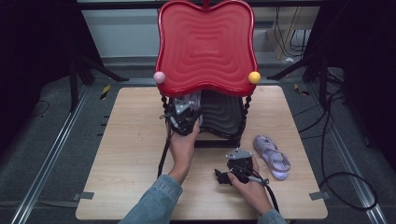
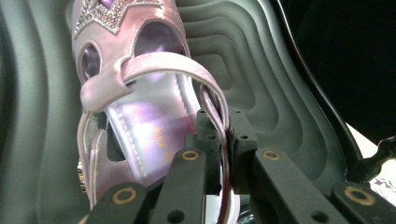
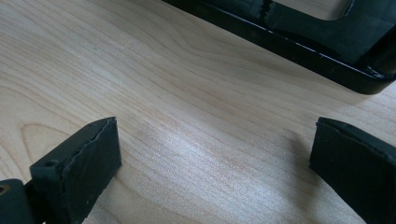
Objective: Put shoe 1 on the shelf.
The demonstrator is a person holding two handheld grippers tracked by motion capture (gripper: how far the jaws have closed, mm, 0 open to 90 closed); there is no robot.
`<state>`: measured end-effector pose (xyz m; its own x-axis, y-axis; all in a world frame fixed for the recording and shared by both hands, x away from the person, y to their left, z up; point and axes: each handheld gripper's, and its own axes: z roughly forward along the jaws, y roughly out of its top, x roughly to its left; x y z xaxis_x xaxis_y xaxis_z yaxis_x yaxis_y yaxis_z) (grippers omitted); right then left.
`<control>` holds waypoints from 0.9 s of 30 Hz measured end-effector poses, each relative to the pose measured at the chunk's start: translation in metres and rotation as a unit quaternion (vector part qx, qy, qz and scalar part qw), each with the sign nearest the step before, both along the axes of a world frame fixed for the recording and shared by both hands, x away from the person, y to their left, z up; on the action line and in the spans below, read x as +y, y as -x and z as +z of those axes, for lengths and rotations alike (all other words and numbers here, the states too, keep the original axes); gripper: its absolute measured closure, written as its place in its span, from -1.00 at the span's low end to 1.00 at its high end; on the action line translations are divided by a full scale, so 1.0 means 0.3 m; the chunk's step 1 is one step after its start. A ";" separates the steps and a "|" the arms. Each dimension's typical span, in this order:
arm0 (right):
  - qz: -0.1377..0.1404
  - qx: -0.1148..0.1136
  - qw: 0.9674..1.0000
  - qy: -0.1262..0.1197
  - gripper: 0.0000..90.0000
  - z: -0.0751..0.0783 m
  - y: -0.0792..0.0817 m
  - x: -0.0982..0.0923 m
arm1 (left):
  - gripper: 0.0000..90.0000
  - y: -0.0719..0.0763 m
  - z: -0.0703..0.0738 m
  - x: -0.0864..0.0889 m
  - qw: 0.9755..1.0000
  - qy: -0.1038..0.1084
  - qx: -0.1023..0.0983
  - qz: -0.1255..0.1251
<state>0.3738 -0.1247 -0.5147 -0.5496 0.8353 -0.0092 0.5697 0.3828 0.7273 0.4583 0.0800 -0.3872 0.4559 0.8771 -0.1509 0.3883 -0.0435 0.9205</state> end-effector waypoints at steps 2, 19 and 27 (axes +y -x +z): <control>0.000 0.000 1.000 0.000 -0.95 0.000 0.000 0.000 | 0.90 -0.005 -0.002 -0.006 1.000 -0.003 0.002 -0.002; 0.002 0.000 1.000 0.000 -0.95 0.000 0.002 -0.002 | 0.89 -0.016 -0.009 -0.028 0.999 -0.034 0.000 -0.010; 0.002 0.000 1.000 0.000 -0.95 0.000 0.002 -0.002 | 0.86 -0.017 -0.007 -0.027 0.999 -0.036 0.002 -0.014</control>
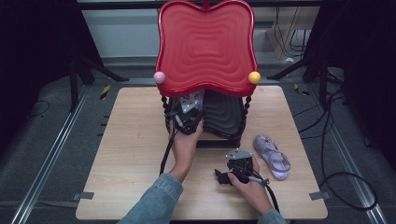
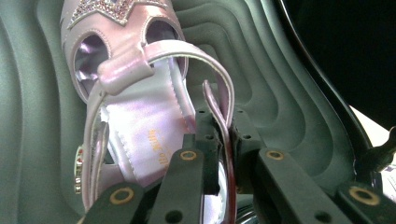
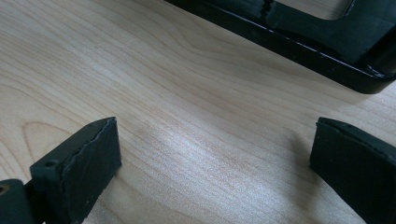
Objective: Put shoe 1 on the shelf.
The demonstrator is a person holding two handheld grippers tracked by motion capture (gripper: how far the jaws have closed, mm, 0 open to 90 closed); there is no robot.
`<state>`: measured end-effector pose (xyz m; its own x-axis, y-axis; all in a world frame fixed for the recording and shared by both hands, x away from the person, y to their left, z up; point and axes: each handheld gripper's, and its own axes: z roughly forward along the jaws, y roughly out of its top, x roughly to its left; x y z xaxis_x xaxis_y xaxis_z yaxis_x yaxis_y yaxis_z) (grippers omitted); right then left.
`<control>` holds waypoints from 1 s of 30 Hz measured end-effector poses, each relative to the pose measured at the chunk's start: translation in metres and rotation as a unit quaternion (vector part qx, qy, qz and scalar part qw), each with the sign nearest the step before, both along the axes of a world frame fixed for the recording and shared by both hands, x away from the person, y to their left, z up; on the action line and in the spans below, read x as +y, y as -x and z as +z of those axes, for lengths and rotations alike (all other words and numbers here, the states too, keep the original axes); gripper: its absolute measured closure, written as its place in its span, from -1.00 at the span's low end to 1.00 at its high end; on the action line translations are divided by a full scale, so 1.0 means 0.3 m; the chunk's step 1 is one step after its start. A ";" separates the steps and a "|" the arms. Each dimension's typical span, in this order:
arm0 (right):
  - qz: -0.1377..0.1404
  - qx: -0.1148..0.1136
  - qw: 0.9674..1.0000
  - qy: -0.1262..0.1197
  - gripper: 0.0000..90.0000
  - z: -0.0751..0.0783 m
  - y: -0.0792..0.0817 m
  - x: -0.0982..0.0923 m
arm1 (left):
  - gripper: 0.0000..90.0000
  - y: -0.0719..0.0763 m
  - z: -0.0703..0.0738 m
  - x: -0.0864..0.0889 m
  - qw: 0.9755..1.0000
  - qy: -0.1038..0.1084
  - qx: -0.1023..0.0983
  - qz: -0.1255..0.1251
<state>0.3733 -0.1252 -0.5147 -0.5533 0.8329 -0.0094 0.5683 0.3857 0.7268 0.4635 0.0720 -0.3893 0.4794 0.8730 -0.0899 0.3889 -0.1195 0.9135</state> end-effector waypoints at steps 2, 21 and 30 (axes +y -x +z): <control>0.000 0.000 1.000 0.000 -0.95 0.000 0.000 0.000 | 0.84 -0.001 0.000 0.001 1.000 0.005 0.002 -0.001; 0.000 0.000 1.000 0.000 -0.95 0.000 0.001 0.000 | 0.59 0.009 0.006 -0.009 1.000 0.011 -0.001 -0.002; -0.001 -0.001 1.000 0.001 -0.95 0.000 0.001 -0.001 | 0.42 0.048 0.042 -0.001 1.000 0.008 -0.020 -0.007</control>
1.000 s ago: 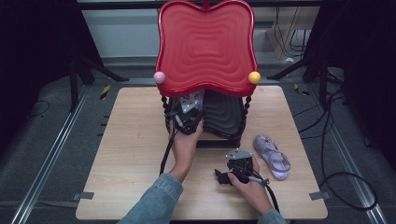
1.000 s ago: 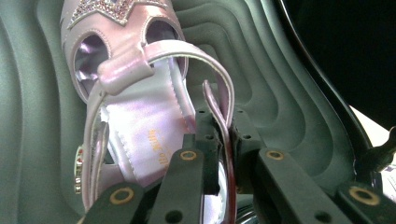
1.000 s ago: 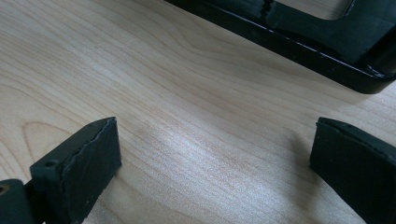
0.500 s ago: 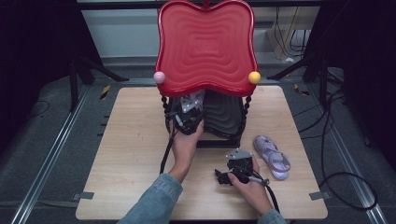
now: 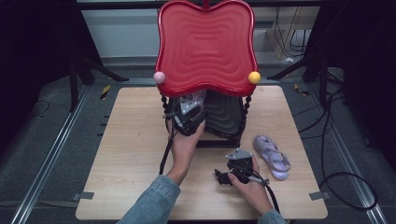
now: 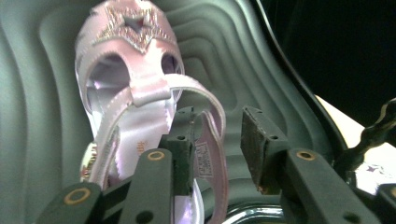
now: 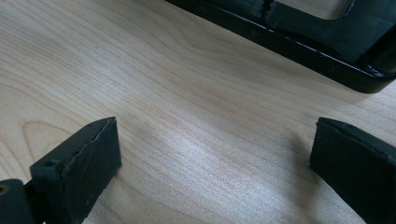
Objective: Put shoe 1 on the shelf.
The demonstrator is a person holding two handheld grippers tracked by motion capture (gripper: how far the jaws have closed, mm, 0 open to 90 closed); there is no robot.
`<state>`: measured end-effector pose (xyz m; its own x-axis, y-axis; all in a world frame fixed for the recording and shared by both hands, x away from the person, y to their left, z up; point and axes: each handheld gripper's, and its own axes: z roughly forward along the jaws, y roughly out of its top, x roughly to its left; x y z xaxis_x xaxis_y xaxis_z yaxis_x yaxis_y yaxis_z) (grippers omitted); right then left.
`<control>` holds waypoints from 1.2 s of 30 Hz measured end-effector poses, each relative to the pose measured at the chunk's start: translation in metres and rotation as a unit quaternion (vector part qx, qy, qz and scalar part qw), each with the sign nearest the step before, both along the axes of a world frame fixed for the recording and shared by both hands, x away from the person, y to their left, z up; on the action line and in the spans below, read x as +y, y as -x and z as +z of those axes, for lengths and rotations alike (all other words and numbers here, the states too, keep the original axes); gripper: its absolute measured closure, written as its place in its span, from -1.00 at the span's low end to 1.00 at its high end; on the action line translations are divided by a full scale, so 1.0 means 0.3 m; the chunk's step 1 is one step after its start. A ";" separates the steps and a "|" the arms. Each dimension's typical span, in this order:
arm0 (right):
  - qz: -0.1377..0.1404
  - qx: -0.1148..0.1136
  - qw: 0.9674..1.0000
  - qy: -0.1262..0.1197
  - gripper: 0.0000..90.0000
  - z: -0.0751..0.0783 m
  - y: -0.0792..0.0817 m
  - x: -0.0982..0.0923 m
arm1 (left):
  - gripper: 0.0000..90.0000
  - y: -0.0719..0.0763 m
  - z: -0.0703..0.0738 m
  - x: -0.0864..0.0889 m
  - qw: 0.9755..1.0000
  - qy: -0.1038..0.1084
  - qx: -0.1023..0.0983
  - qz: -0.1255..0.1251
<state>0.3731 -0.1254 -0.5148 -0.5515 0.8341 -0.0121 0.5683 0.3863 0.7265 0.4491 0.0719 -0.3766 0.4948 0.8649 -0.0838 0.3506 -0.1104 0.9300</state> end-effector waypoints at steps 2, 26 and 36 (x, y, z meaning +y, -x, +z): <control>0.000 0.001 1.000 -0.001 -0.95 0.000 0.000 0.000 | 0.37 0.018 0.016 0.007 1.000 -0.005 -0.006 -0.004; -0.005 0.002 1.000 0.000 -0.91 0.003 0.003 -0.001 | -0.18 0.232 -0.007 0.203 0.998 -0.022 -0.005 -0.055; -0.012 -0.017 1.000 0.003 -0.72 0.104 0.037 -0.030 | -0.48 0.264 -0.117 0.395 0.999 -0.035 0.037 -0.014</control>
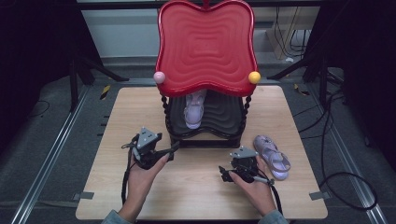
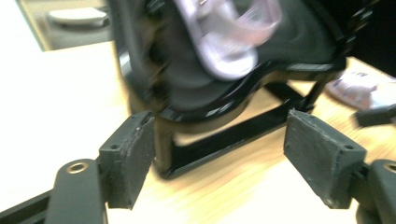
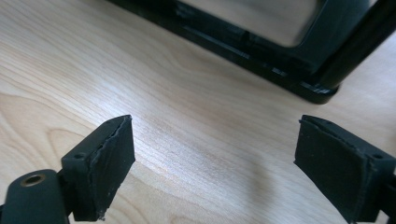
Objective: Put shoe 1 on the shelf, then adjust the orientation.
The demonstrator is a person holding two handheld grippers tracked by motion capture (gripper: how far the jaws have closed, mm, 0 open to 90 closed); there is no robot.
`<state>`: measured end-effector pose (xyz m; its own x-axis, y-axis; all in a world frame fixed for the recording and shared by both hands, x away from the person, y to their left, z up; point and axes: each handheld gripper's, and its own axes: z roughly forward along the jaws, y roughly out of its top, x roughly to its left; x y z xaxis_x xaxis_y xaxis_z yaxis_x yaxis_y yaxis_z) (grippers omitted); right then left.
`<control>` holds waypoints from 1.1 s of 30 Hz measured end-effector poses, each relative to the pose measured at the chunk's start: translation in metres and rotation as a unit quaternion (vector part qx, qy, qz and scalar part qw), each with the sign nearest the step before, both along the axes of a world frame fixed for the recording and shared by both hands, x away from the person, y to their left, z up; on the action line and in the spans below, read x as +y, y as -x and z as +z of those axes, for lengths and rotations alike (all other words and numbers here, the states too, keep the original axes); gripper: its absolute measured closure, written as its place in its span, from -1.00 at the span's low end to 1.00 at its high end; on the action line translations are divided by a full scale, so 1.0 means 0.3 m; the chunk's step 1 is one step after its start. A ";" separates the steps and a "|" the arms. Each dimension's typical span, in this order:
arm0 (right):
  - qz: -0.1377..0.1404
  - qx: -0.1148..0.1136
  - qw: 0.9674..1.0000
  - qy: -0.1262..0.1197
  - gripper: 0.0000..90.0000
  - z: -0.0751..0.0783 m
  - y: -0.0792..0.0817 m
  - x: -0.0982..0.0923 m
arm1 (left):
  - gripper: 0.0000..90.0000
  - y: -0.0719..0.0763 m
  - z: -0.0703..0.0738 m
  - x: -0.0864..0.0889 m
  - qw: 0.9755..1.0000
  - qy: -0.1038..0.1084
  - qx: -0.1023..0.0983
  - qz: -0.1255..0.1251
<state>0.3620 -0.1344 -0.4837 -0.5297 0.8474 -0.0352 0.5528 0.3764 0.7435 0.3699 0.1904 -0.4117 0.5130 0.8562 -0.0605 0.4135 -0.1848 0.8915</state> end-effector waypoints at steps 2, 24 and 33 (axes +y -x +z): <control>0.002 -0.002 1.000 0.009 -0.71 0.024 0.008 -0.009 | -0.51 -0.003 -0.030 0.051 1.000 -0.008 0.010 0.015; -0.042 0.057 0.994 0.083 -0.15 0.290 -0.030 -0.357 | -0.73 0.022 -0.232 0.311 0.992 -0.029 0.054 0.106; -0.052 0.090 0.990 0.093 0.03 0.286 -0.046 -0.464 | -0.72 0.022 -0.242 0.321 0.991 -0.038 0.057 0.116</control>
<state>0.3759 -0.2735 -0.3980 -0.4516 0.8855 -0.1093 0.7127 0.4317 0.5529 0.3633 0.2867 -0.4843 0.2962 0.9544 -0.0363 0.5492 -0.1391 0.8240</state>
